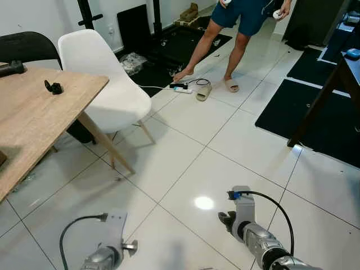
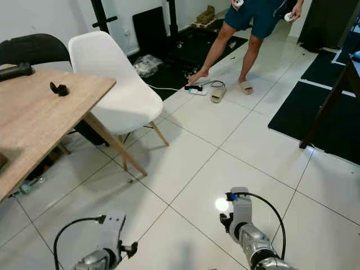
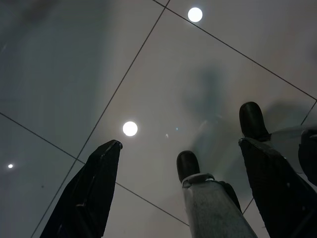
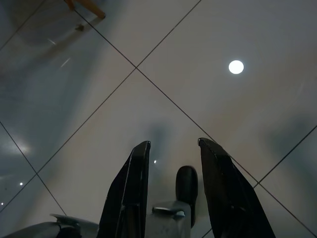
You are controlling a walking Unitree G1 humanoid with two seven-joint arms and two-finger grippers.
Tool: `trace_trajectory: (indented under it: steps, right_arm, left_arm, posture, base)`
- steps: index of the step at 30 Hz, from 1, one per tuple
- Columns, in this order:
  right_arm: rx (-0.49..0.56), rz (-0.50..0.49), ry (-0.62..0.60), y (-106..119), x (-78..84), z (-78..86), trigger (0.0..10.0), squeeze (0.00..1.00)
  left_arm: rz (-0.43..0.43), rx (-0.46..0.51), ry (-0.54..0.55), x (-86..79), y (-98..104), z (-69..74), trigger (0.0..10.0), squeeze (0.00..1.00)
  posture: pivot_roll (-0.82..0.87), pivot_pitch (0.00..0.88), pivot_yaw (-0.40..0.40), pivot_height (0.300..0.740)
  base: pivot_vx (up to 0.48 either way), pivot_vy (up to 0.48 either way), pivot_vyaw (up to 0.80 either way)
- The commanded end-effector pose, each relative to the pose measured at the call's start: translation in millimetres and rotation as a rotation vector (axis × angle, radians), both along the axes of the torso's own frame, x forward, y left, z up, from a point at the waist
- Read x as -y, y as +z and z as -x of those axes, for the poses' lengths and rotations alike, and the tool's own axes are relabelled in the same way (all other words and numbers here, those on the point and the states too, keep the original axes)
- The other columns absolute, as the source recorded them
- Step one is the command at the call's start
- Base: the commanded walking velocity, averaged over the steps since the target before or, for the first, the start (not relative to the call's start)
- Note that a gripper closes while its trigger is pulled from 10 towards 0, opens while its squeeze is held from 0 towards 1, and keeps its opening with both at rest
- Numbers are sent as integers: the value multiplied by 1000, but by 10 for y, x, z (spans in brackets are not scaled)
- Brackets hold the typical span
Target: Picking trash to rubbish bin
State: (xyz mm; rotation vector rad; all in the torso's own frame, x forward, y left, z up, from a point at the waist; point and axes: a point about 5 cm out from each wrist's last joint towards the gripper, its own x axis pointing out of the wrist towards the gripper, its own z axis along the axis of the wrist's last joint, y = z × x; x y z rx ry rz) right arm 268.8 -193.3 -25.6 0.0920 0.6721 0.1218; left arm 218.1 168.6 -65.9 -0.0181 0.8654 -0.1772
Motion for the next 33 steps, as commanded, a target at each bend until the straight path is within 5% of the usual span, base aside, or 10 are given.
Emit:
trace_trajectory:
  steps: [1,18,33]
  right_arm:
    - [-33,-5,-6,-68,11,85,10000,0]
    - [-86,-3,13,-201,-14,261,10000,0]
    - [-144,-34,38,-329,-208,410,10000,0]
  left_arm:
    - [0,-25,-2,-3,-38,62,10000,0]
    - [-14,-35,-68,30,-49,81,10000,0]
    - [-24,-60,-81,-12,-91,166,10000,0]
  posture:
    - [-140,106,44,740]
    - [-151,122,49,740]
    - [-135,132,85,740]
  base:
    - [0,0,0]
    - [0,0,0]
    - [0,0,0]
